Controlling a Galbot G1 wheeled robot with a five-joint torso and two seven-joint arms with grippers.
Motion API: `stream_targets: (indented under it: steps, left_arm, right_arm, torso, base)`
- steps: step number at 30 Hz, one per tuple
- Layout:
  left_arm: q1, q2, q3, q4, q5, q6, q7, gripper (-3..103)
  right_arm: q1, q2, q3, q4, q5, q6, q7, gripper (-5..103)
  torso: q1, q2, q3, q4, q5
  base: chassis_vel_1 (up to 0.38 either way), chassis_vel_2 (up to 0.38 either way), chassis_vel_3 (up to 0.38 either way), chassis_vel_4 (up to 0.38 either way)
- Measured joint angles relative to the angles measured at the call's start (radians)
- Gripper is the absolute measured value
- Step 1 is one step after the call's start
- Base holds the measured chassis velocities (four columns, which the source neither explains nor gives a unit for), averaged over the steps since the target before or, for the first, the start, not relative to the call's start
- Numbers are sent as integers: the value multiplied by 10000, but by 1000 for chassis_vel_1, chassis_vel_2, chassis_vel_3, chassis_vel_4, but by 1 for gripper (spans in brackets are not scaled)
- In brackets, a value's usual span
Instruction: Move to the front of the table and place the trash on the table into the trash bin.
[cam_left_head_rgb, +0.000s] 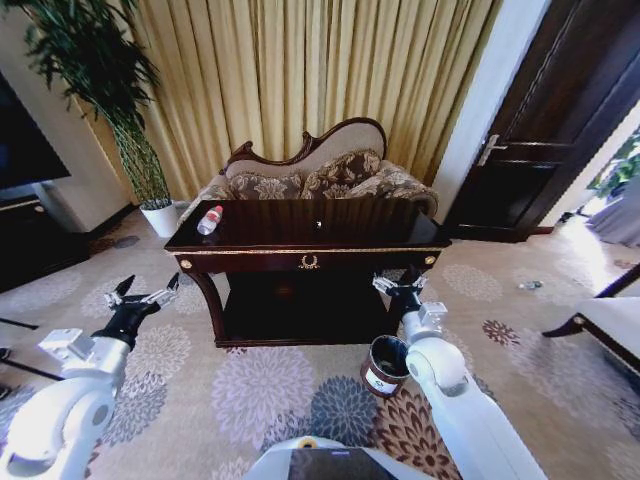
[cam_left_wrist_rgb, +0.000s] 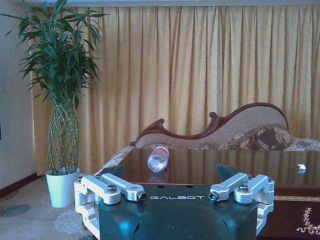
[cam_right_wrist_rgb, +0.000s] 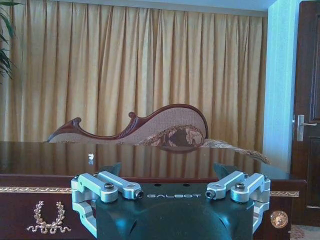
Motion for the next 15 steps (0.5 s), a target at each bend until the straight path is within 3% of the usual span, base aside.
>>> stream_targets:
  steps: [15]
  left_arm:
    - [43,-7,-4,46,37,6,10,100]
  right_arm:
    - [-53,76,-92,-10,-173,13,-80,100]
  torso:
    - [-1,0,0,1,0]
  base:
    - [-14,16,20,-13]
